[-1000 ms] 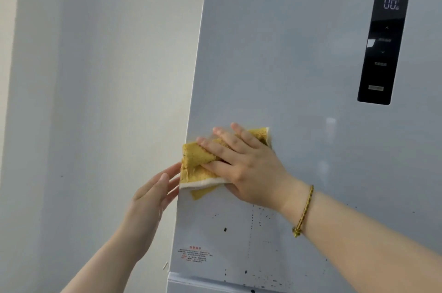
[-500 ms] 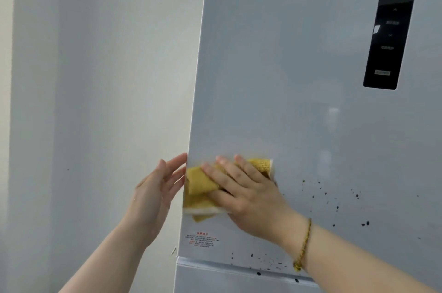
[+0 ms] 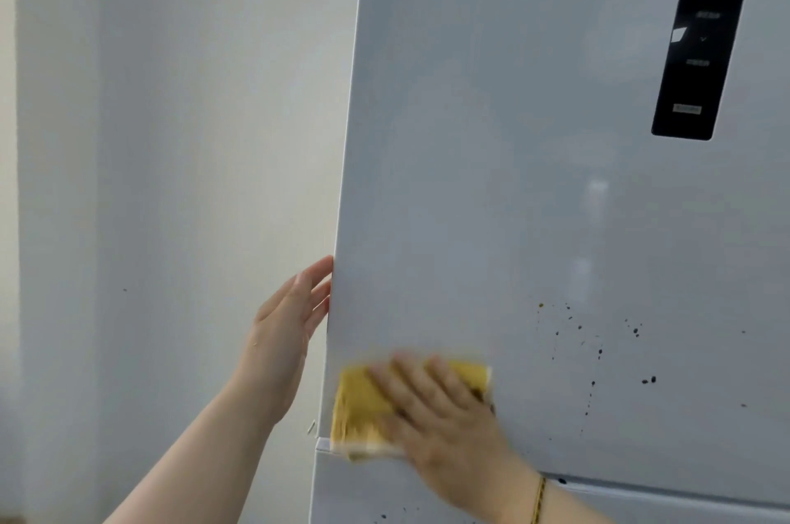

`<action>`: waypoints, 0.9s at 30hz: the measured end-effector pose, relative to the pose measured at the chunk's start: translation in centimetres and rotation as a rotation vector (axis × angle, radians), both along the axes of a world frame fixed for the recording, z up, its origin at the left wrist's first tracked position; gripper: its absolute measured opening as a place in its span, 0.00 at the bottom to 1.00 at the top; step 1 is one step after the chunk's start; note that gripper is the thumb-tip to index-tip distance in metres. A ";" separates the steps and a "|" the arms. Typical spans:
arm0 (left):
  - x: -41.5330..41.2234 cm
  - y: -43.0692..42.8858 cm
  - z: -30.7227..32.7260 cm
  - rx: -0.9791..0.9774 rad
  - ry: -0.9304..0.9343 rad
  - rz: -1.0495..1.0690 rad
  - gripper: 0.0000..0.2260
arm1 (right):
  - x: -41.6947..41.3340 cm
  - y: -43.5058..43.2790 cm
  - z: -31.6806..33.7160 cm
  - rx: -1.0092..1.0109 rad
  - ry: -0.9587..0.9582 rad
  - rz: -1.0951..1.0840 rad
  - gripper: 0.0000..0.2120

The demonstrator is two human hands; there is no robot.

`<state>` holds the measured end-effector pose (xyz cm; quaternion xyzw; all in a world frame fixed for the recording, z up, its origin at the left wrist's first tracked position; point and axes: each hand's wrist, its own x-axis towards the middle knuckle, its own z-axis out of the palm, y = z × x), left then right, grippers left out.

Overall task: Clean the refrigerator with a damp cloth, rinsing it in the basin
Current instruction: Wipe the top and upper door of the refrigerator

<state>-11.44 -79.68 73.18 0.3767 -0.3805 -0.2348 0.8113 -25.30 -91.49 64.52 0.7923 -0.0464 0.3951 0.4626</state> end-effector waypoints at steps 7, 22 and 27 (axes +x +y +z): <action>-0.5 -0.4 -0.5 0.008 -0.083 0.106 0.12 | -1.8 -0.7 6.2 -0.080 -0.009 0.041 0.12; -6.6 -1.8 -5.3 0.114 -0.872 0.572 0.24 | -8.0 -3.3 3.1 -0.134 0.223 -0.003 0.06; -7.9 -3.1 -6.0 0.159 -0.871 0.681 0.24 | -11.4 -4.9 11.0 -0.019 -0.210 0.052 0.12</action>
